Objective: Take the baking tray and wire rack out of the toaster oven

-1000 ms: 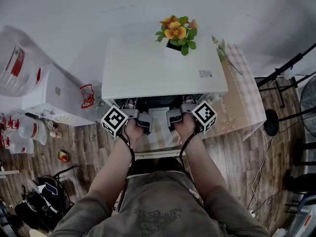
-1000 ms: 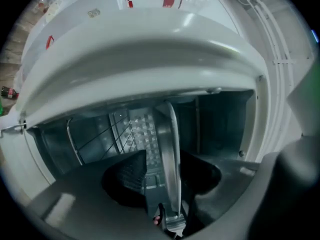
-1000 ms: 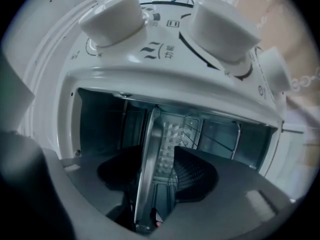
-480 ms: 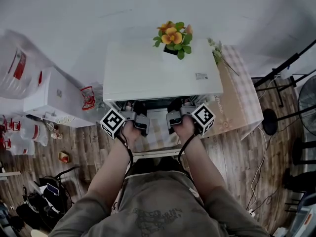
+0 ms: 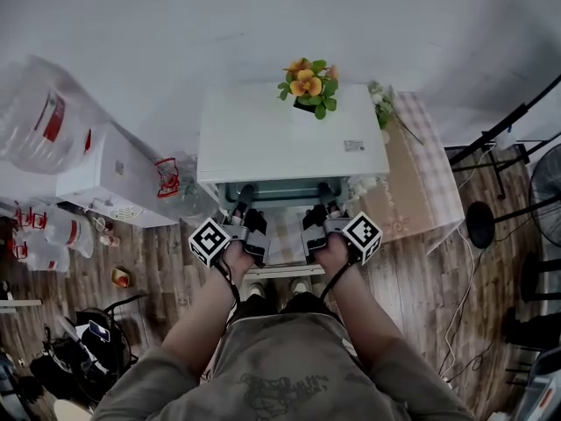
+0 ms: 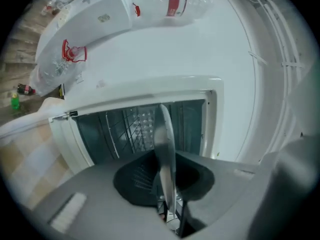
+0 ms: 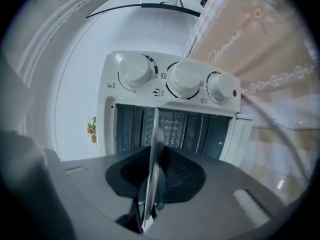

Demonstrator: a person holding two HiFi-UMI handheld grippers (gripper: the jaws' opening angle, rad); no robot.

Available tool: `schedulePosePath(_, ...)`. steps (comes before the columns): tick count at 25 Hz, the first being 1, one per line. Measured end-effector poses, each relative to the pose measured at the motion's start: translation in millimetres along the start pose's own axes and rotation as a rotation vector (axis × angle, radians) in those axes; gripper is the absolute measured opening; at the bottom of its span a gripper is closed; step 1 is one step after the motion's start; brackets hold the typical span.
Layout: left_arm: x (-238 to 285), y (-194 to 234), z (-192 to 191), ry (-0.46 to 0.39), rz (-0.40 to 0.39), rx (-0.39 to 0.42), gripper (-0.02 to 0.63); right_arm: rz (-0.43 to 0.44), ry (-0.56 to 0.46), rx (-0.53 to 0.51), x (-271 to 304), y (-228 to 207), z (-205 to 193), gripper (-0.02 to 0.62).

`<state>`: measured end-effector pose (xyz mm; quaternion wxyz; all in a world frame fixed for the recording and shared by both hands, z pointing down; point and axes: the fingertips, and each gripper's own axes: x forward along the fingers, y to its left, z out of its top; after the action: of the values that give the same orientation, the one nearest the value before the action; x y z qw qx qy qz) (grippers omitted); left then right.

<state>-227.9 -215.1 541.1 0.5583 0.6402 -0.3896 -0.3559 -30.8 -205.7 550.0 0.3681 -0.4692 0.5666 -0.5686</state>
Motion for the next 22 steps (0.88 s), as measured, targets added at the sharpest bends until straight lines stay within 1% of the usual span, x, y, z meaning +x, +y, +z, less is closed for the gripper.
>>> schedulePosePath(4, -16, -2, -8, 0.015, 0.031, 0.006, 0.064, -0.032, 0.01, 0.02, -18, -2, -7, 0.079)
schedulePosePath(8, -33, -5, -17, 0.006, 0.041, -0.018, 0.061, -0.048, 0.03, 0.024, -36, -4, -13, 0.077)
schedulePosePath(12, -52, -2, -26, 0.029, 0.072, -0.001, 0.061, -0.057, 0.053, 0.022, -54, -6, -19, 0.077)
schedulePosePath(16, -69, -1, -36, 0.057, 0.09, 0.02, 0.06, -0.086, 0.072, 0.03, -74, -9, -26, 0.072)
schedulePosePath(18, -78, -4, -41, 0.068, 0.088, 0.017, 0.06, -0.091, 0.087, 0.03, -83, -10, -30, 0.072)
schedulePosePath(20, -84, -10, -46, 0.078, 0.069, 0.001, 0.06, -0.095, 0.101, 0.026, -91, -11, -33, 0.072)
schedulePosePath(22, -92, -9, -50, 0.088, 0.074, -0.006, 0.058, -0.101, 0.113, 0.023, -100, -13, -37, 0.071)
